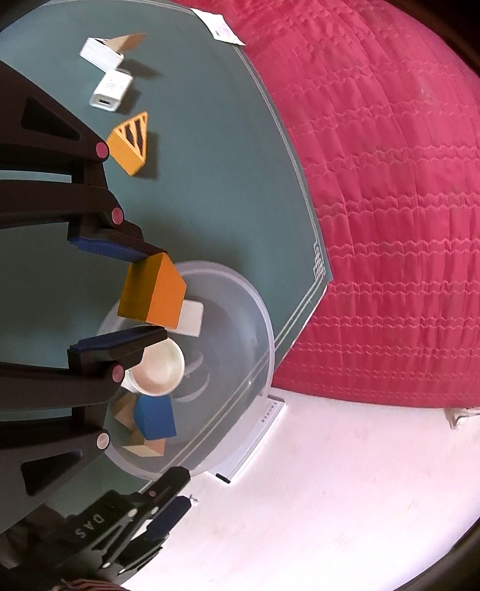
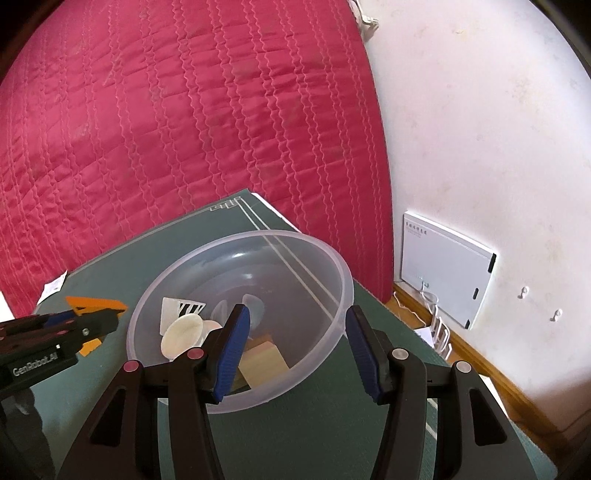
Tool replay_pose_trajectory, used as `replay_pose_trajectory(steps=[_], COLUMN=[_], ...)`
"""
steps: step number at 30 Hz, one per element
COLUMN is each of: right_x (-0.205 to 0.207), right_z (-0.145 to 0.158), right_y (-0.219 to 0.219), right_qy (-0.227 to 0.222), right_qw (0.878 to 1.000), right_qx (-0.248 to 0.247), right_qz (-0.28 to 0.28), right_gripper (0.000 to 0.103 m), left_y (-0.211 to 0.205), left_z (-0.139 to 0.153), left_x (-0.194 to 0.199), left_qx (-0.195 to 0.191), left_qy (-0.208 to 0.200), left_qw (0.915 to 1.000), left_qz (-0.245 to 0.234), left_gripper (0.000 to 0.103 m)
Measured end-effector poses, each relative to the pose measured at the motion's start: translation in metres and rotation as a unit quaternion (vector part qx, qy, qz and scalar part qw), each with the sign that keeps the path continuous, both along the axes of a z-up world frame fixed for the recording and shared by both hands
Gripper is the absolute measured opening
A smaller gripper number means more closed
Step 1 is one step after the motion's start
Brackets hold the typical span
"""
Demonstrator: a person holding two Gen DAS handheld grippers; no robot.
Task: Organize rigid objects
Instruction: 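Carry the orange cube into the clear bowl and open the left gripper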
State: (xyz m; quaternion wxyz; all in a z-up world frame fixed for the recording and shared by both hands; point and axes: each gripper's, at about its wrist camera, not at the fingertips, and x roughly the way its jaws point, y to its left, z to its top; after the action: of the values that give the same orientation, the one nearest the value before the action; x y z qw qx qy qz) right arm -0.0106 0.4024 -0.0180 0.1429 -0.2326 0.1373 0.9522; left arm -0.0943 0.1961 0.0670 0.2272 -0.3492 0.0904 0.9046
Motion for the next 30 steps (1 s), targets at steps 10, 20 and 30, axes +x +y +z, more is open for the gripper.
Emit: replay_pose_trajectory(steps=[10, 20, 30], right_x=[0.001, 0.000, 0.000], right_z=[0.000, 0.000, -0.001], right_y=[0.002, 0.001, -0.001], right_qy=[0.006, 0.006, 0.006], right_qw=[1.000, 1.000, 1.000], right_qx=[-0.004, -0.008, -0.007], right_qz=[-0.002, 0.000, -0.001], right_gripper=[0.056, 0.056, 0.056], left_y=[0.034, 0.058, 0.025], left_z=[0.002, 0.001, -0.001], left_x=[-0.013, -0.039, -0.047], left_qx=[-0.006, 0.012, 0.016], left_qy=[0.011, 0.004, -0.001], left_qw=[0.9996, 0.9975, 0.9999], left_qz=[-0.024, -0.069, -0.002], left_gripper=[0.037, 0.069, 0.081])
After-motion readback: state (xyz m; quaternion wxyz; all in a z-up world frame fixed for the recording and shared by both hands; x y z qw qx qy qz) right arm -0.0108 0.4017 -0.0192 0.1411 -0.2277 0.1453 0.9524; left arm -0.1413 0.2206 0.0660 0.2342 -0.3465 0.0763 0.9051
